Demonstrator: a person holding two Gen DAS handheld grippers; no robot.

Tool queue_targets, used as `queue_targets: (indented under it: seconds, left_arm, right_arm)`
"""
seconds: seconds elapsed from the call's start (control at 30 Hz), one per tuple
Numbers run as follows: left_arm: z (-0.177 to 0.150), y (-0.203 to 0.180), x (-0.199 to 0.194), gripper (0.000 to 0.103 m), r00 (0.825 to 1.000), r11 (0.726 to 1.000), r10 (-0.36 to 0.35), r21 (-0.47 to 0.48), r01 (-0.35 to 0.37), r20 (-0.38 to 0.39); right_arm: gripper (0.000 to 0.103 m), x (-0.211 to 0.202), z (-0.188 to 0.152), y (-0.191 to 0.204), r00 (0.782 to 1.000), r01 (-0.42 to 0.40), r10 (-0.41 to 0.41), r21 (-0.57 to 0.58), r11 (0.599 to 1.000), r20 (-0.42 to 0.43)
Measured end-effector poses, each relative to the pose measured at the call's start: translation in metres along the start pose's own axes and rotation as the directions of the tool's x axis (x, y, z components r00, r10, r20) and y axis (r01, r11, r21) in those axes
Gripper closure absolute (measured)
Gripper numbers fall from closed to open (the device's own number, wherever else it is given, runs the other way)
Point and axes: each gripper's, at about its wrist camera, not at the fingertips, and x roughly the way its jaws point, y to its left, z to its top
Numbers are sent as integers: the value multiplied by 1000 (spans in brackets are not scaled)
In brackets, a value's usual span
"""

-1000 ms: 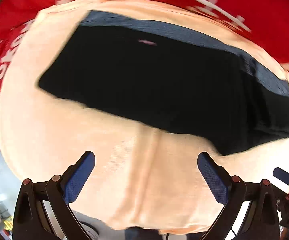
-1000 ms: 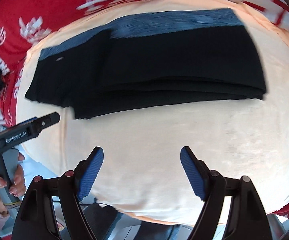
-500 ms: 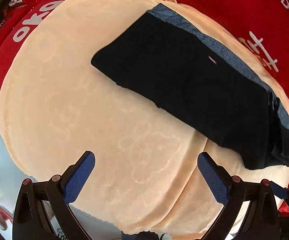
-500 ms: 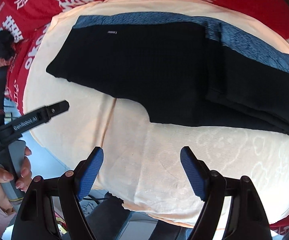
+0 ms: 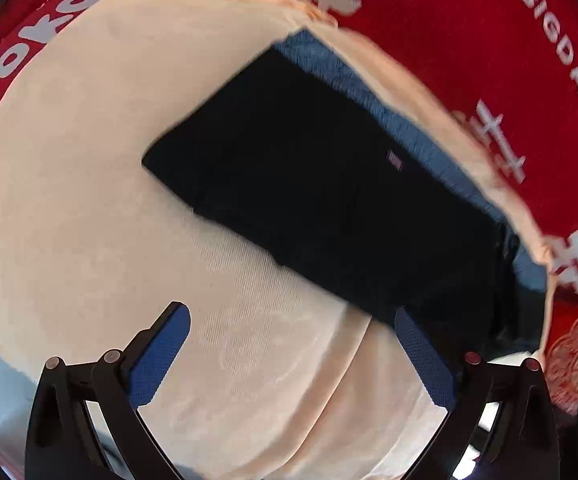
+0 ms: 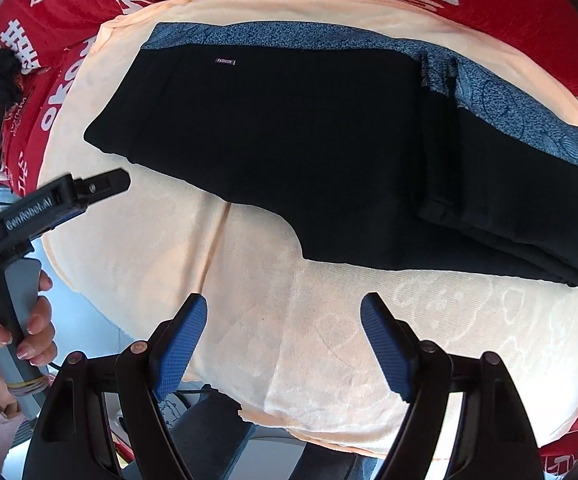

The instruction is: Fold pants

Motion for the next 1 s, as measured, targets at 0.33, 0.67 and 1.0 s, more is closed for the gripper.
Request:
queue_targets:
  seconds: [0.33,0.67,1.0]
  left_arm:
    - [32,13,25,0,965,964,-249,-71,255,83]
    - [28,24,46,0,917,917,-367,-104,384,155]
    - [34,5,42,0,907,903,-343,-180,390,243]
  right_arm:
    - [21,7,2,-10,1000,-19,19,21,1000,-9]
    - [21,21,4,-10,999,-41,41,17,999,-13]
    - [21,27,11,-6,997,-73,73,18,997,-12]
